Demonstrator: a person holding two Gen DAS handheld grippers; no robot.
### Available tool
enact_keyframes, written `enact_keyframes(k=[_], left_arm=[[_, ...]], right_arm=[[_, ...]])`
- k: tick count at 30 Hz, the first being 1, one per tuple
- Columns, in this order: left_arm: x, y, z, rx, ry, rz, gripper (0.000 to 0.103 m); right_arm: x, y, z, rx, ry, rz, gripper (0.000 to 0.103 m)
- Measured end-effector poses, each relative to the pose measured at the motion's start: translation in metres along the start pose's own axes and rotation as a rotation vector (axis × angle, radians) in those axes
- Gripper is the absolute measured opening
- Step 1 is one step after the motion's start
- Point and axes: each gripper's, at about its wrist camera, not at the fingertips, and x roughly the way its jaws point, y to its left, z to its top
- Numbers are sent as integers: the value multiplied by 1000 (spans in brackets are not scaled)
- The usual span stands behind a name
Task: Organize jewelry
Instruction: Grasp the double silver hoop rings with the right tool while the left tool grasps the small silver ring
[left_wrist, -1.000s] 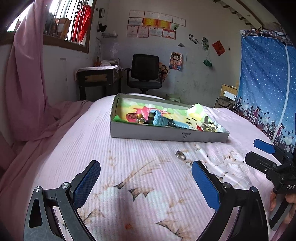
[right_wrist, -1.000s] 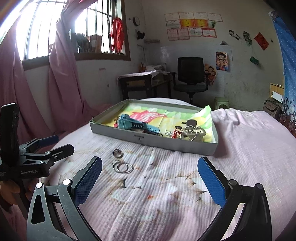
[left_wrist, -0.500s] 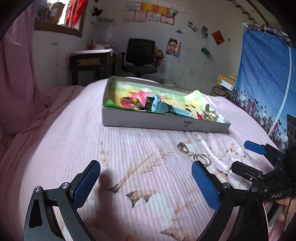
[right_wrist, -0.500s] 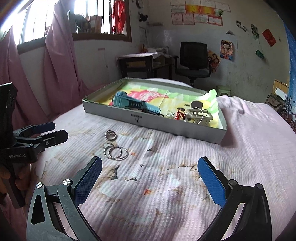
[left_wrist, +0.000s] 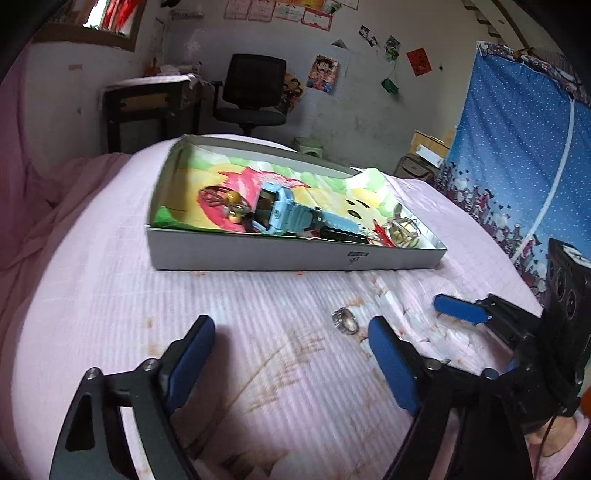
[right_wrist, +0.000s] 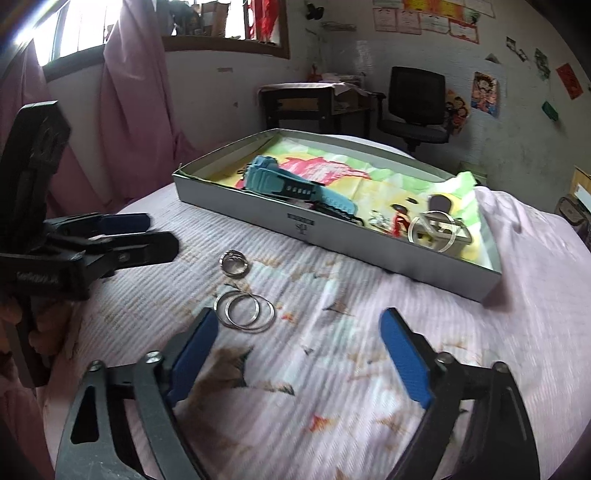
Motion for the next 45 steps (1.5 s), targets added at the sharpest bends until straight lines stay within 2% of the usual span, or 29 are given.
enact_keyframes(k=[6, 10, 12, 17, 20, 24, 29, 36, 40, 41, 45], left_arm=[[17, -6, 3, 10, 49, -83, 61], [26, -7, 6, 5, 80, -119, 55], [30, -9, 5, 10, 92, -123, 50], [33, -15, 2, 39, 105, -109, 42], [35, -21, -1, 70, 101, -90, 41], [40, -29, -1, 107, 106, -58, 39], [39, -28, -1, 105, 103, -48, 34], [38, -27, -4, 106, 94, -35, 18], [36, -26, -5, 102, 89, -41, 17], [35, -26, -5, 99, 85, -39, 8], [32, -24, -5, 80, 74, -57, 8]], right_arm=[[13, 6, 3, -18, 29, 57, 64], [19, 7, 2, -14, 50, 83, 55], [21, 7, 1, -8, 56, 91, 52], [28, 8, 1, 1, 79, 94, 35], [30, 6, 0, 18, 86, 82, 28], [31, 2, -2, 36, 84, 63, 27], [30, -3, -4, 62, 76, 26, 27], [32, -9, -5, 86, 78, 21, 27], [32, -9, -5, 87, 78, 21, 27], [32, -9, -5, 88, 78, 21, 27], [29, -8, -5, 83, 60, 26, 27]])
